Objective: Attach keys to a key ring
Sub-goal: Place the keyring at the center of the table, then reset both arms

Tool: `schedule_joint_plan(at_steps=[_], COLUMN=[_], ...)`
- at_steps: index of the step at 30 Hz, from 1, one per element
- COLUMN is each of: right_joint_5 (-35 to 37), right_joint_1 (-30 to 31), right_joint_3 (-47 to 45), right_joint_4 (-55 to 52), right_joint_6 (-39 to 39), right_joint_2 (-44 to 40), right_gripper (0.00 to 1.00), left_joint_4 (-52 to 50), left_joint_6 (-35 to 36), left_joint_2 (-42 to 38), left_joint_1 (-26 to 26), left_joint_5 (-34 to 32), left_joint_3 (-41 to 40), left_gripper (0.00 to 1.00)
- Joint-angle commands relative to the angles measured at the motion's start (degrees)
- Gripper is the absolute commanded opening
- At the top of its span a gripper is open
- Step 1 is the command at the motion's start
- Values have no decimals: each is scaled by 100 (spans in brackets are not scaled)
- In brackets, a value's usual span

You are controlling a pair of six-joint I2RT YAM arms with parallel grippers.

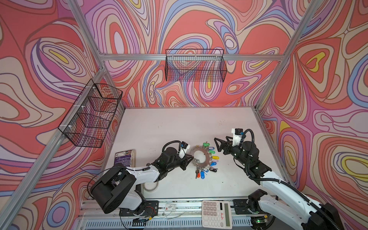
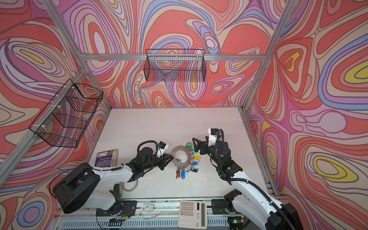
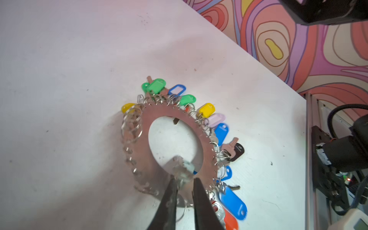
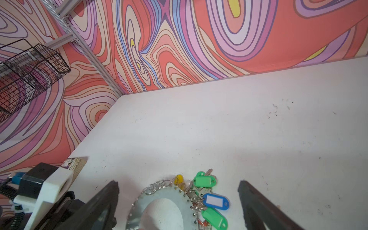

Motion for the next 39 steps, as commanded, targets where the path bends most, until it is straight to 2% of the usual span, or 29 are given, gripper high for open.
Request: schedule_joint_plan(at_steps=[1, 2, 3, 4, 5, 7, 8, 11, 13, 15, 17, 20, 23, 26, 29, 30, 31, 33, 35, 36, 37, 38, 39], right_joint_5=[-368, -342, -189, 19, 299, 826, 1051, 1704, 2599, 2917, 3376, 4123, 4018, 3933, 3429, 3137, 2821, 2646, 2282, 2092, 2084, 2013, 1863], right_joint_1=[-101, -137, -181, -227, -289, -489, -633, -1008, -1039, -1040, -1041, -1151, -1491, -1579, -1624, -1656, -1726, -1741, -1796, -1877, -1882, -1906, -1967], right_joint_3=[-26, 12, 85, 168, 274, 408, 426, 421, 188, -399, -767, -1306, -1689, -1685, -1695, -1604, -1514, -1383, -1162, -1022, -853, -646, -451], right_joint_4=[437, 479, 437, 340, 225, 97, 110, 241, 734, 1992, 2749, 3802, 4559, 5199, 6384, 6478, 6748, 7471, 6350, 6269, 6101, 5497, 5237], right_joint_6=[92, 102, 104, 98, 84, 109, 146, 102, -121, -958, -1371, -1426, -1367, -1708, -1989, -1929, -1927, -2116, -1989, -2019, -2056, -2011, -2012], right_joint_2=[137, 185, 212, 238, 274, 306, 306, 458, 646, 968, 1391, 1614, 1954, 2605, 3331, 3620, 4024, 4772, 4410, 4516, 4596, 4504, 4556], right_gripper=[98, 98, 98, 98, 98, 98, 98, 98, 98, 98, 98, 98, 98, 98, 98, 98, 98, 98, 98, 98, 98, 98, 98], left_joint_4=[565, 351, 118, -102, -491, -1403, -1878, -2518, -2174, -1758, -1121, -556, -55, 1104, 2122, 2449, 2795, 3611, 3185, 2834, 2820, 2892, 3255], left_joint_6=[-396, -434, -440, -432, -444, -516, -510, -338, 418, 962, 1365, 1393, 1254, 1342, 1978, 2201, 2204, 2148, 2073, 1966, 1873, 1782, 1901], left_joint_2=[-340, -518, -734, -946, -1188, -1669, -1866, -2304, -2415, -2404, -2301, -2171, -1889, -1186, -265, -111, 113, 774, 523, 375, 458, 702, 1071], left_joint_1=[113, 125, 125, 125, 125, 125, 133, 239, 298, 360, 609, 1216, 1901, 2341, 2467, 2488, 2588, 2827, 2818, 2881, 3037, 3176, 3257], left_joint_5=[-604, -911, -1205, -1439, -1805, -2779, -3464, -5023, -5715, -6432, -6897, -6679, -5975, -5505, -5404, -5162, -4983, -4697, -4547, -4386, -4027, -3771, -3775], left_joint_3=[-40, -12, 42, 107, 211, 494, 588, 891, 749, 483, 180, -262, -595, -910, -869, -917, -981, -1064, -1026, -1011, -1013, -975, -827], left_gripper=[37, 48, 66, 94, 100, 100, 100, 100, 100, 100, 100, 100, 100, 100, 100, 100, 100, 100, 100, 100, 100, 100, 100])
